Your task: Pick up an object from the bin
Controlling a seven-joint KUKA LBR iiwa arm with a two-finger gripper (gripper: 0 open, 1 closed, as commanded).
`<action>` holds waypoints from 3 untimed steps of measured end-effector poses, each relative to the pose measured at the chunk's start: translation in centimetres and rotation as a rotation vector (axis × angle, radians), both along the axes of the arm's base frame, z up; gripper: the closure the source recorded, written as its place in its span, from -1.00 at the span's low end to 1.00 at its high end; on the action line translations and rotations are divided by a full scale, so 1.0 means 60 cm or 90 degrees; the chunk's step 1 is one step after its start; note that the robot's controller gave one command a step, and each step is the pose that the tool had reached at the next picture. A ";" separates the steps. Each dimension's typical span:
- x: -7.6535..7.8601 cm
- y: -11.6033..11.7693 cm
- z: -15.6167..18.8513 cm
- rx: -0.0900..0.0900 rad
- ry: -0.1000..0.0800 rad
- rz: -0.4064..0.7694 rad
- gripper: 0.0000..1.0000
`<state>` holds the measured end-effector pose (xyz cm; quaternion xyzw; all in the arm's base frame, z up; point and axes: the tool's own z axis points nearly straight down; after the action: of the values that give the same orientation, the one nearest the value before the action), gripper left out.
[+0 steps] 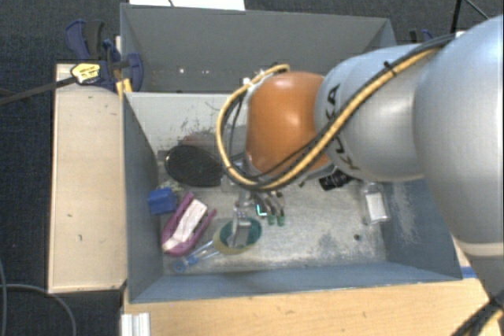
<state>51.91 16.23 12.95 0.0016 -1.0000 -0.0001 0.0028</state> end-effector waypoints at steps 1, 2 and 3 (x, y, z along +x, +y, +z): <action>-0.038 -0.008 -0.101 0.001 0.001 -0.017 -1.00; -0.032 -0.005 -0.094 0.004 -0.007 -0.020 1.00; 0.005 -0.040 0.091 0.002 -0.010 -0.027 1.00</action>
Offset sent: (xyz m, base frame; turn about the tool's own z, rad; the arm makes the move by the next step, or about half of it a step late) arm -0.0213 -0.0059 -0.0595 0.0310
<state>52.19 13.86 18.41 -0.0193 -0.9998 -0.0014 -0.0051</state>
